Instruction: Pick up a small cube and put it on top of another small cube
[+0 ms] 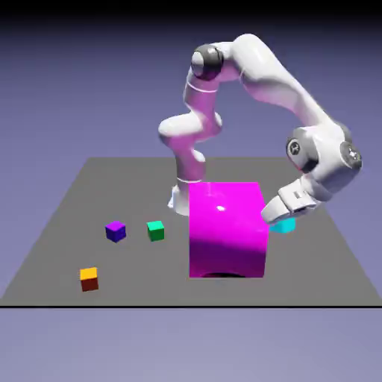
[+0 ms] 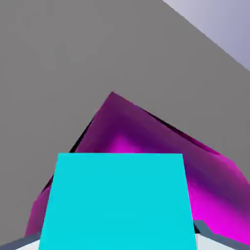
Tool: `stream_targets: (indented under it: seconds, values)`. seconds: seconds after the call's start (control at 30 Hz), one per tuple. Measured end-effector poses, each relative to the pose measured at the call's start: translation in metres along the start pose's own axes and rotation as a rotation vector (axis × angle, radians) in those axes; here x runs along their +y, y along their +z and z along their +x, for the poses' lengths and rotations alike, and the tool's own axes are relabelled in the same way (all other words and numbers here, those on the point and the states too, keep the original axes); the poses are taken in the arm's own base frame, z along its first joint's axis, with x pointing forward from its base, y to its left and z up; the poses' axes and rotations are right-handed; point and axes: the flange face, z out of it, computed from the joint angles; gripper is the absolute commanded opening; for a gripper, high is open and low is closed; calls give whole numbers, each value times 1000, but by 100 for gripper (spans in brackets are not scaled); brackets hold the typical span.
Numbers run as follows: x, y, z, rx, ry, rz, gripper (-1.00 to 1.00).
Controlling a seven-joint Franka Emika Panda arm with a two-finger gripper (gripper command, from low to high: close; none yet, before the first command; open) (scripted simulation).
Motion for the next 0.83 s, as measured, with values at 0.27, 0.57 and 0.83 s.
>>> stream_targets:
  seconds: [0.27, 0.57, 0.83]
  values:
    - [237, 122, 116, -336, 393, 173, -100]
    - [446, 344, 82, -797, 799, 357, -100]
    - [425, 412, 50, -836, 841, 378, 100]
